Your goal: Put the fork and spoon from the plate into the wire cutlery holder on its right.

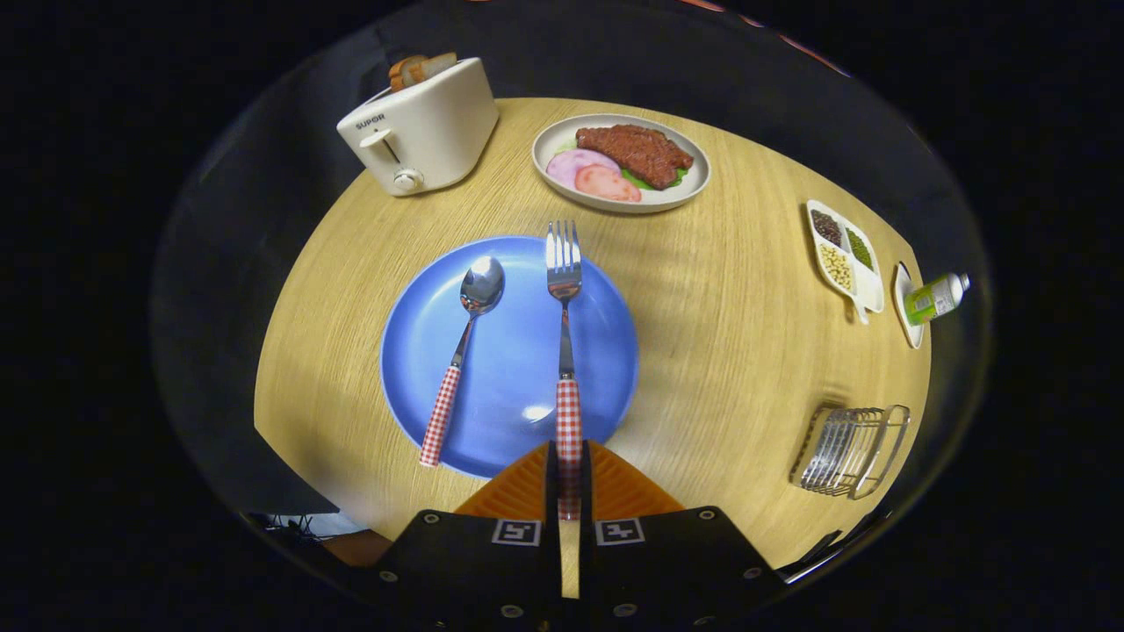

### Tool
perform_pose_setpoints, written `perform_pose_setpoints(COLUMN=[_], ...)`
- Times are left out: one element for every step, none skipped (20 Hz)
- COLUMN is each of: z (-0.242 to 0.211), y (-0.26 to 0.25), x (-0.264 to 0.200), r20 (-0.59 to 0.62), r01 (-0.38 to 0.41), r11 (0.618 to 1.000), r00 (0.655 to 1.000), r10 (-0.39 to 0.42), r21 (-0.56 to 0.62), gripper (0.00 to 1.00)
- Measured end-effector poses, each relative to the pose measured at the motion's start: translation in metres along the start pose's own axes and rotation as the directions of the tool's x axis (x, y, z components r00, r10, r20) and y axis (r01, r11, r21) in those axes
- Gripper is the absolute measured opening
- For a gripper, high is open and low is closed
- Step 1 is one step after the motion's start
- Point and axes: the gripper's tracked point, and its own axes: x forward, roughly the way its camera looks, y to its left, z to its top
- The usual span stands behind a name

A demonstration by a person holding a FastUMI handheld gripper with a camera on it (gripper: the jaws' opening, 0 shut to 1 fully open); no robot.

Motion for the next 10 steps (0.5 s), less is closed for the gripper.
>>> perform_pose_setpoints(z=[0.0,-0.003,-0.008,-0.014,-0.021,-0.028,-0.034,-0.04,-0.047,-0.054], y=[-0.017,-0.035,-0.053,-0.071,-0.092,-0.113,-0.133,-0.152,-0.17,-0.186], x=[-0.013,-0.026,-0.038,-0.047,-0.057,-0.067,-0.078,-0.084,-0.09,-0.096], r20=[0.02,0.036,0.036,0.041,0.037,0.043,0.043,0.042,0.036,0.028], r01=[0.025,0.052,0.072,0.092,0.116,0.146,0.172,0.193,0.209,0.22], r11=[1.0,0.999,0.997,0.996,0.993,0.989,0.985,0.98,0.977,0.974], r00=[0.999,0.998,0.997,0.995,0.992,0.988,0.984,0.98,0.977,0.975], r10=[-0.025,-0.053,-0.073,-0.092,-0.117,-0.147,-0.174,-0.194,-0.211,-0.221], r21=[0.002,0.009,0.01,0.017,0.015,0.024,0.032,0.041,0.05,0.057], gripper=[0.08,0.08,0.08,0.08,0.08,0.08,0.08,0.08,0.08,0.08])
